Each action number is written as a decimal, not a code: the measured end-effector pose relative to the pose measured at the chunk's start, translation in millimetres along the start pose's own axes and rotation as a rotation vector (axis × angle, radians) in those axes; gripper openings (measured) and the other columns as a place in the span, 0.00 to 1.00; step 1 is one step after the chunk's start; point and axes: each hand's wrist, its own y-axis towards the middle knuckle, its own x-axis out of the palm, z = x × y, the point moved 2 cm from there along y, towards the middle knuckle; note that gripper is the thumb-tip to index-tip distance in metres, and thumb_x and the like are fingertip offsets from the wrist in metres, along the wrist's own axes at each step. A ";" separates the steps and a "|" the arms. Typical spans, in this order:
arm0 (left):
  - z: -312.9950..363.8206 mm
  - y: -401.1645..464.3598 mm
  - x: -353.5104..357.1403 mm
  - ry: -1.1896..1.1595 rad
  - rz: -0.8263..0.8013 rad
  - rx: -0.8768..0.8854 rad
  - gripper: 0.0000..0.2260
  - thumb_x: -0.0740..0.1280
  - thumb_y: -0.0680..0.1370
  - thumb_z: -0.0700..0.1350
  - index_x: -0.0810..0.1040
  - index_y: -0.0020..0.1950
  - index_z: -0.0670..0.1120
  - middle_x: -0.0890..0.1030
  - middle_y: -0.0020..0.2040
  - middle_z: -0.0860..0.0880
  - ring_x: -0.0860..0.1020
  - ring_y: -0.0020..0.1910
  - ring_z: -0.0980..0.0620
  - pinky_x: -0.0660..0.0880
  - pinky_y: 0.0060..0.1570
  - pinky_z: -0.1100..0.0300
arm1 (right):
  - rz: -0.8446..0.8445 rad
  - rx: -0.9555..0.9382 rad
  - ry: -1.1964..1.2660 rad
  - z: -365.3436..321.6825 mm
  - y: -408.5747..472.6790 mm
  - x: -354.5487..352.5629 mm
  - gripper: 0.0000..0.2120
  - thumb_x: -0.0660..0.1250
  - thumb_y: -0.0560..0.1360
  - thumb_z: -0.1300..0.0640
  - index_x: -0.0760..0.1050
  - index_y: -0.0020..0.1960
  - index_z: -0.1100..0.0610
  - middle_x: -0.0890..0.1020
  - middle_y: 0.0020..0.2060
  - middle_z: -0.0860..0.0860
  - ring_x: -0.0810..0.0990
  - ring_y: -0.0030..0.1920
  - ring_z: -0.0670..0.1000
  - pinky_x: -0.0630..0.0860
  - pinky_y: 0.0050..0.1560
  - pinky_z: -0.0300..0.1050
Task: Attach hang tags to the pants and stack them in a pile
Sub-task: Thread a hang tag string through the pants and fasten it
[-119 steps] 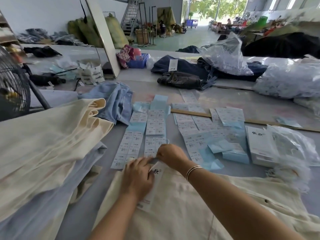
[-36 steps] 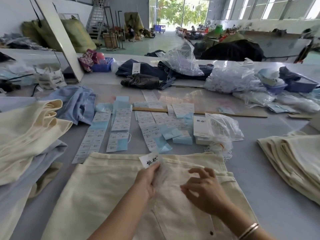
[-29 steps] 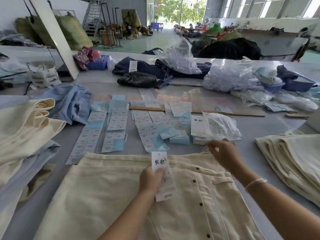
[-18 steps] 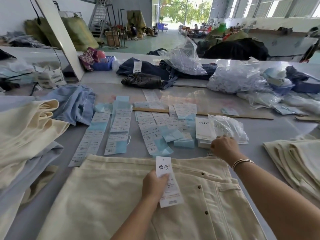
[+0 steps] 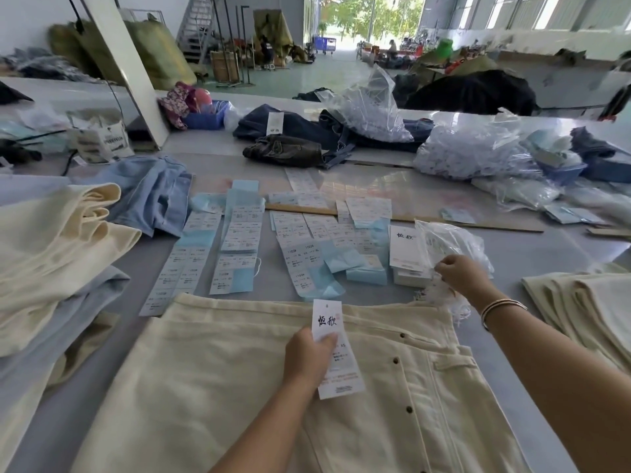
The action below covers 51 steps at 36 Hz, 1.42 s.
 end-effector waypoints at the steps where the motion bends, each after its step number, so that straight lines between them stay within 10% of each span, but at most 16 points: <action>1: 0.2 -0.7 -0.2 -0.001 -0.001 -0.002 0.08 0.68 0.77 0.46 0.81 0.51 0.44 0.84 0.46 0.46 0.82 0.44 0.48 0.80 0.45 0.55 | 0.002 0.001 0.053 1.5 1.7 -0.7 0.08 0.65 0.76 0.59 0.81 0.48 0.63 0.82 0.41 0.59 0.79 0.42 0.58 0.74 0.44 0.47; 25: -2.2 5.7 3.2 0.025 -0.014 0.015 0.07 0.65 0.78 0.44 0.76 0.55 0.46 0.83 0.52 0.47 0.78 0.42 0.53 0.71 0.32 0.68 | 0.067 -0.512 -0.998 -6.5 -8.3 30.8 0.12 0.60 0.77 0.52 0.80 0.55 0.48 0.77 0.54 0.48 0.73 0.56 0.52 0.67 0.55 0.46; 31: 16.1 15.9 5.9 0.099 -0.146 0.272 0.34 0.54 0.79 0.33 0.48 0.77 0.64 0.73 0.57 0.51 0.80 0.42 0.48 0.75 0.31 0.65 | 0.083 -0.402 -0.421 9.8 -0.1 21.4 0.09 0.64 0.78 0.50 0.81 0.53 0.50 0.81 0.50 0.51 0.75 0.53 0.56 0.67 0.52 0.49; 37: 75.8 31.8 46.2 0.382 -0.242 0.580 0.20 0.56 0.79 0.35 0.76 0.67 0.48 0.76 0.66 0.42 0.76 0.59 0.43 0.76 0.56 0.54 | 0.016 -0.326 -0.134 21.3 0.3 15.0 0.07 0.67 0.77 0.54 0.82 0.51 0.52 0.82 0.47 0.53 0.77 0.47 0.55 0.73 0.53 0.56; 51: 134.3 72.7 125.9 0.867 -0.147 0.744 0.15 0.59 0.82 0.51 0.78 0.58 0.43 0.81 0.54 0.43 0.80 0.51 0.43 0.74 0.47 0.54 | 0.132 -0.477 -0.148 34.3 2.7 21.2 0.03 0.73 0.72 0.53 0.84 0.44 0.49 0.83 0.42 0.47 0.76 0.46 0.54 0.69 0.49 0.53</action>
